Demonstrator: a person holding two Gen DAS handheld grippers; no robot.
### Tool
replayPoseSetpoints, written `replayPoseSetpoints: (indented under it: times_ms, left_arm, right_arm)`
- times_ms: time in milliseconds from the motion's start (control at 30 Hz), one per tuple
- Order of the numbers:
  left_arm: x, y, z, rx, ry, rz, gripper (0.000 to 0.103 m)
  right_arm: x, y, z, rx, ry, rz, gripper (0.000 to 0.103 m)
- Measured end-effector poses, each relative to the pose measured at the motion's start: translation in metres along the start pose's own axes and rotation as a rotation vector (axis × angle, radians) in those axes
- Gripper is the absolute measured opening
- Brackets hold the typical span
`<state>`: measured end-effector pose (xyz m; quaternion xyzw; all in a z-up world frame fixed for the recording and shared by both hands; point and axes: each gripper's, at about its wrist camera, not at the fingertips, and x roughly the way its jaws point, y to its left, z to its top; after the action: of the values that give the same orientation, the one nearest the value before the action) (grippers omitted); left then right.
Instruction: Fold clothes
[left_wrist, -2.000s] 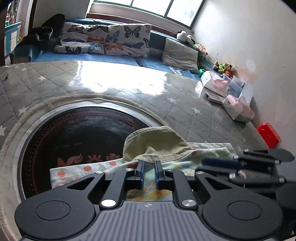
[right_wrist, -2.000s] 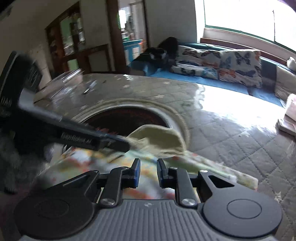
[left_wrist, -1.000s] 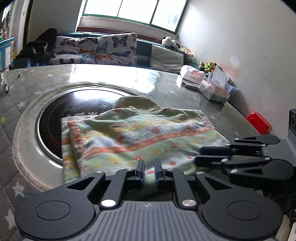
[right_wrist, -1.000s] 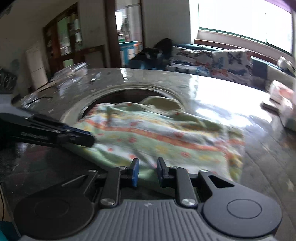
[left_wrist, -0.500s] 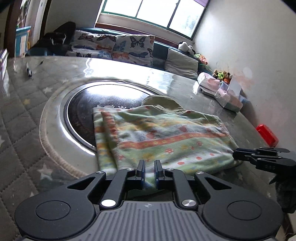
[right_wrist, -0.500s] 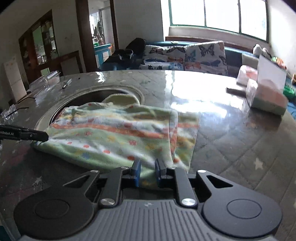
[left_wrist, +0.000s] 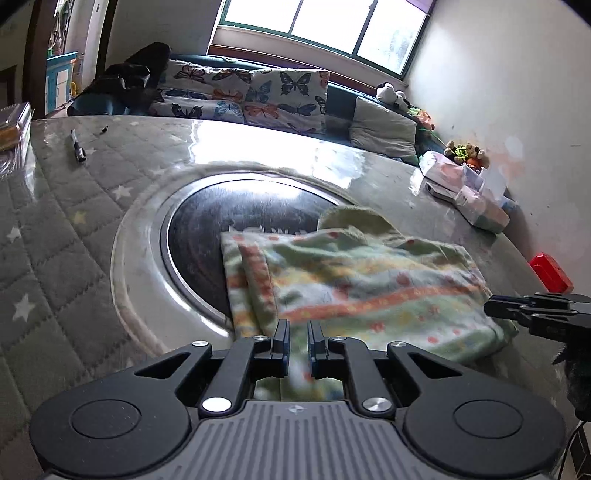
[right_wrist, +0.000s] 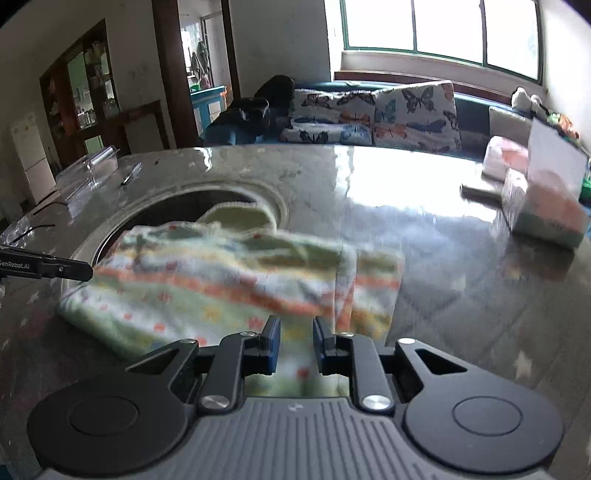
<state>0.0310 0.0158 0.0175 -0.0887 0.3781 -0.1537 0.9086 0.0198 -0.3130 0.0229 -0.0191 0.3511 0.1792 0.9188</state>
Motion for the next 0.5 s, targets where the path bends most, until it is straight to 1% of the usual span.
replayPoseSetpoints:
  times_ms: [100, 267, 367, 500]
  left_arm:
    - [0.011, -0.005, 0.015, 0.001, -0.007, -0.022, 0.012]
    - [0.034, -0.020, 0.035, 0.036, 0.000, -0.046, 0.012]
    - [0.050, -0.027, 0.043, 0.045, 0.015, -0.056, 0.012]
    - [0.069, -0.032, 0.051, 0.046, 0.033, -0.060, 0.012]
  right_arm:
    - [0.009, -0.001, 0.016, -0.008, -0.017, -0.003, 0.019]
    - [0.038, -0.007, 0.037, 0.006, -0.010, -0.002, 0.019]
    - [0.054, -0.010, 0.042, 0.014, 0.005, -0.004, 0.019]
    - [0.065, -0.016, 0.039, 0.031, 0.028, -0.015, 0.018]
